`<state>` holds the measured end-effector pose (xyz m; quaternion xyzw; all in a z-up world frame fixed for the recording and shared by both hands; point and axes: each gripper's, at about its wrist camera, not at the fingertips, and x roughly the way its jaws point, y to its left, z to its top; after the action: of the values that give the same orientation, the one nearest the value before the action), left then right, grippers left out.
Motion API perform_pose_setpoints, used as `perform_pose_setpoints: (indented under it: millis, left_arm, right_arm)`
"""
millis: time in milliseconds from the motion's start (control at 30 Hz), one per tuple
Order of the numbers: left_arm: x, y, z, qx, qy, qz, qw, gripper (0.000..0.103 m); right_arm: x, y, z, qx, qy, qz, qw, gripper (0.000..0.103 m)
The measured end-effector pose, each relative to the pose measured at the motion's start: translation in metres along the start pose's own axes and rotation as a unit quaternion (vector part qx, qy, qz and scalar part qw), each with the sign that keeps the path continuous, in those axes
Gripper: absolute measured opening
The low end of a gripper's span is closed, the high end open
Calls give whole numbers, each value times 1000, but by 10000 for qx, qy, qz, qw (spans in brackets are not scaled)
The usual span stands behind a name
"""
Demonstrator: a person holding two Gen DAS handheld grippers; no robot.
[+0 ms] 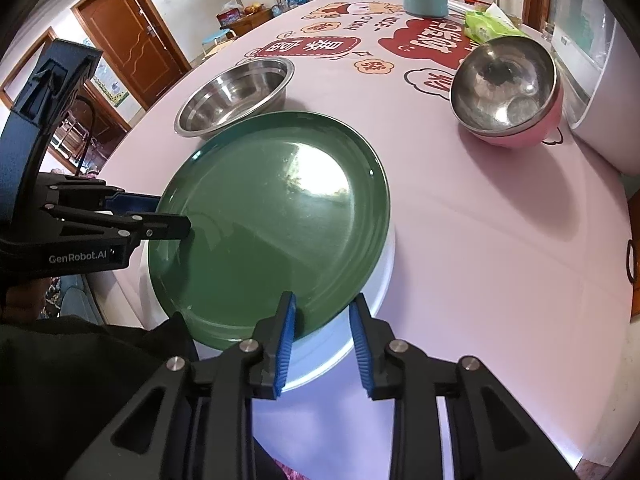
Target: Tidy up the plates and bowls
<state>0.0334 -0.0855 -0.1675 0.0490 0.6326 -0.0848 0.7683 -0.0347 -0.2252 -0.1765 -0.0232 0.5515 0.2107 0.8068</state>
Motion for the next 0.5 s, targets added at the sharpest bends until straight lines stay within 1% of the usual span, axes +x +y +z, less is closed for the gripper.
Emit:
perform_pose_setpoints:
  millis: [67,100,233,300,367,500]
  left_arm:
    - [-2,-1,-1,-12,-27,-21,10000,35]
    - [-4,-1,-2,-19,-48,-60,10000,35]
    - [-14,-5,-5,70,-215,-122,9997,36]
    - [-18,-7,-8,131,-275,-134,9994,39]
    - [-21,-7,-9,198,-335,-160,9991,43]
    - [-25,-3,-9,289,-422,-248,9984,44]
  right_arm:
    - [0,1,1,-48,17,32,10000,29]
    - [1,2,1,-65,48,14,10000,33]
    - [-4,5,1,-110,30,45,9999,37]
    - [-4,4,1,-98,22,43,9999,41]
    - [-6,4,1,-53,-2,1,10000,41]
    - [-11,2,1,134,-73,-97,9998,42]
